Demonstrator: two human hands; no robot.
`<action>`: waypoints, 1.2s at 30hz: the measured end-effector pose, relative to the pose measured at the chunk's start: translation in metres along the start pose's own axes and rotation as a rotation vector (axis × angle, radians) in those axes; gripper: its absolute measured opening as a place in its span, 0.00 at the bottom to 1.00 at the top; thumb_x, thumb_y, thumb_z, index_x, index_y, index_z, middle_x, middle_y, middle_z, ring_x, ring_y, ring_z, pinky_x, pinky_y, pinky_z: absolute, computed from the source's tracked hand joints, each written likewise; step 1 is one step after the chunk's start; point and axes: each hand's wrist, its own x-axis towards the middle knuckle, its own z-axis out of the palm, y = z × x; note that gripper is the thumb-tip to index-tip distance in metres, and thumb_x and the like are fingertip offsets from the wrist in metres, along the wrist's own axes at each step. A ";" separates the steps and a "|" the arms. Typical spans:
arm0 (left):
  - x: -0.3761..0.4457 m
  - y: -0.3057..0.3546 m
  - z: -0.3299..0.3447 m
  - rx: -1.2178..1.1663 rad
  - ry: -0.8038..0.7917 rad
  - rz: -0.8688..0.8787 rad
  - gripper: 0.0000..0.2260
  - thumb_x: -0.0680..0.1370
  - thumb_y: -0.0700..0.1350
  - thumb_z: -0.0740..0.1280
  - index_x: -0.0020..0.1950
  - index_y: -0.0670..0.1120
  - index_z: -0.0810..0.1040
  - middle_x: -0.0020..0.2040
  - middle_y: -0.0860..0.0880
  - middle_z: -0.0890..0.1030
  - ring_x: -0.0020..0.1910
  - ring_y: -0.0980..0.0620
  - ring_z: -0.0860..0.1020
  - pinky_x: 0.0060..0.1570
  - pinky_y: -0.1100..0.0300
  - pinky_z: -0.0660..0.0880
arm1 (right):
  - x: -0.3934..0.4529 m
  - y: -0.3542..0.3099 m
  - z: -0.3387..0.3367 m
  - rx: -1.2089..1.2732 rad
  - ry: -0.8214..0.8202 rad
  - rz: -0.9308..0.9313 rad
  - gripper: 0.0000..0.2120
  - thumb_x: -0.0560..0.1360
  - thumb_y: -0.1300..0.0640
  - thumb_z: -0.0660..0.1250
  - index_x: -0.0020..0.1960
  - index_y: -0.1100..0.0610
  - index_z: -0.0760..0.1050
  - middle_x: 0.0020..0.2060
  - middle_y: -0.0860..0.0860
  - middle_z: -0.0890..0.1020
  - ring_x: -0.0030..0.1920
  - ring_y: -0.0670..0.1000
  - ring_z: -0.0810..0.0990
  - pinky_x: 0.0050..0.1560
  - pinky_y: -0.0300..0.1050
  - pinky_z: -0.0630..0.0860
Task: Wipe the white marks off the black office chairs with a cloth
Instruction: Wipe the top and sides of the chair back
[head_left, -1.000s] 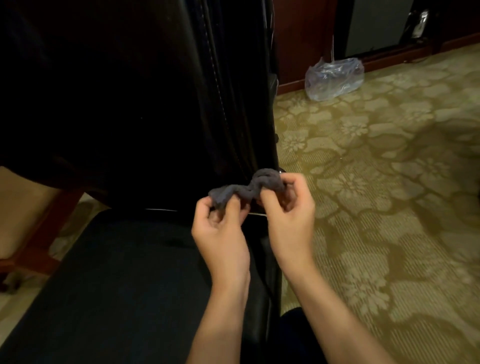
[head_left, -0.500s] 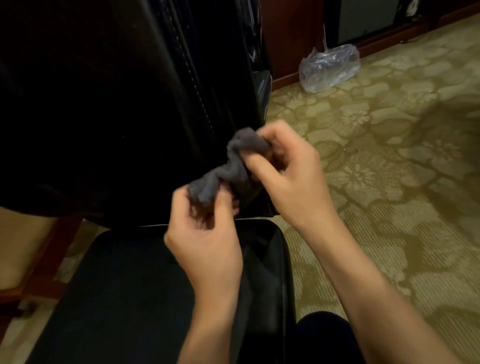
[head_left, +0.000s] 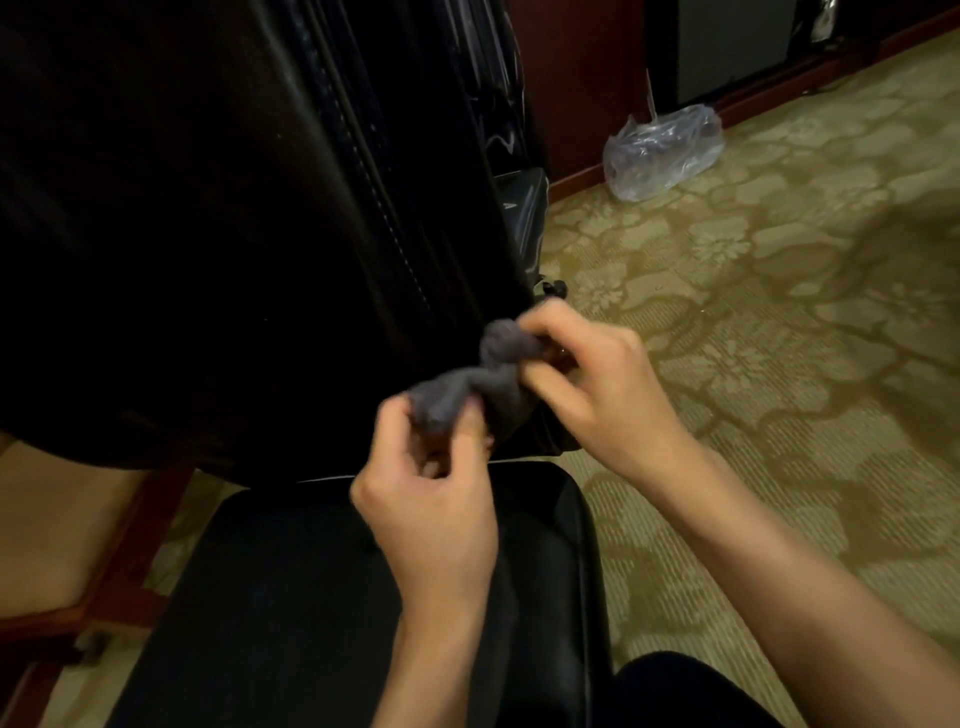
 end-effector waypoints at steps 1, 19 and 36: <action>0.008 0.009 -0.001 -0.028 0.038 0.032 0.03 0.76 0.50 0.70 0.45 0.54 0.77 0.38 0.51 0.82 0.35 0.51 0.83 0.37 0.51 0.82 | 0.013 -0.012 -0.001 0.010 0.032 -0.042 0.09 0.72 0.56 0.63 0.48 0.60 0.76 0.34 0.50 0.76 0.34 0.44 0.72 0.37 0.38 0.69; -0.027 -0.038 0.027 0.065 -0.106 -0.342 0.04 0.77 0.39 0.73 0.44 0.45 0.80 0.39 0.51 0.85 0.41 0.55 0.84 0.47 0.51 0.82 | -0.030 0.053 0.010 -0.155 -0.084 0.026 0.09 0.72 0.54 0.60 0.52 0.49 0.71 0.44 0.45 0.78 0.45 0.53 0.79 0.43 0.49 0.77; -0.045 -0.066 0.020 0.008 -0.199 -0.572 0.04 0.78 0.39 0.72 0.43 0.44 0.80 0.34 0.46 0.84 0.34 0.49 0.83 0.37 0.56 0.80 | -0.087 0.073 0.029 -0.332 0.010 0.475 0.08 0.76 0.50 0.68 0.50 0.52 0.72 0.37 0.55 0.83 0.43 0.64 0.82 0.37 0.52 0.74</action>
